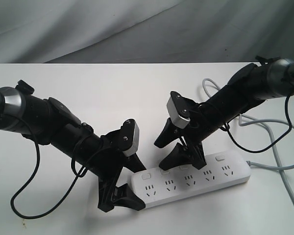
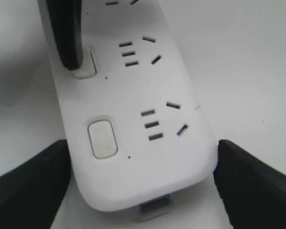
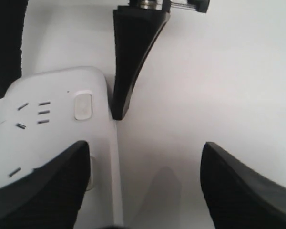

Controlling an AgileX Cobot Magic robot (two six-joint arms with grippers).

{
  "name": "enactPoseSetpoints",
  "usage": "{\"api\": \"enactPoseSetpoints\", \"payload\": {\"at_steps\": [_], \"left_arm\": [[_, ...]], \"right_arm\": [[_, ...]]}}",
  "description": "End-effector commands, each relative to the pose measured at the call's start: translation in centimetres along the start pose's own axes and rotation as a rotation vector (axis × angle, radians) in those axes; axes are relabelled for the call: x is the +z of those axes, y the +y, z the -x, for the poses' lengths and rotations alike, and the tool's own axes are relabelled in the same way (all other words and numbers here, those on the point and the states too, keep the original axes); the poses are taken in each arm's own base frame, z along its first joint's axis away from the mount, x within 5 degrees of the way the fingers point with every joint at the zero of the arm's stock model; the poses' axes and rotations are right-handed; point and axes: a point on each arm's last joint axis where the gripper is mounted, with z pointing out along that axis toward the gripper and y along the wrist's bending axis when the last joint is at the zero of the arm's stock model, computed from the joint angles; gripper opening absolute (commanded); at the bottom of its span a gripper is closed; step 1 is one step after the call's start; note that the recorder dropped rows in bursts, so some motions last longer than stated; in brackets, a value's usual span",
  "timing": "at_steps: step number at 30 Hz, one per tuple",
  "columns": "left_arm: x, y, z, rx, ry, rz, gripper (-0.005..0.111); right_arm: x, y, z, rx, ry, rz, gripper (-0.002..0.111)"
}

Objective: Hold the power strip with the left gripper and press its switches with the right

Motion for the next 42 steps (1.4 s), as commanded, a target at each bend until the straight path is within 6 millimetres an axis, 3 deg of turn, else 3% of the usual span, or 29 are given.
{"api": "enactPoseSetpoints", "payload": {"at_steps": [1, 9, 18, 24, 34, 42], "left_arm": [[0.1, 0.1, -0.1, 0.017, 0.019, 0.021, 0.030], [0.1, 0.1, -0.1, 0.017, 0.019, 0.021, 0.030], [0.1, 0.1, -0.1, 0.017, 0.019, 0.021, 0.030], [0.1, 0.1, -0.1, 0.017, 0.019, 0.021, 0.030], [0.1, 0.1, -0.1, 0.017, 0.019, 0.021, 0.030], [0.1, 0.1, -0.1, 0.017, 0.019, 0.021, 0.030]], "right_arm": [[-0.1, 0.2, -0.1, -0.011, 0.000, 0.010, 0.061], [0.0, 0.3, -0.4, -0.014, 0.024, 0.024, 0.061], [1.7, 0.0, -2.6, 0.040, 0.061, 0.047, 0.061], [1.7, 0.0, -2.6, 0.043, 0.071, 0.037, 0.061], [0.2, 0.0, -0.1, 0.011, -0.030, 0.034, 0.061], [-0.3, 0.1, 0.5, 0.002, -0.053, 0.029, 0.061]]}}
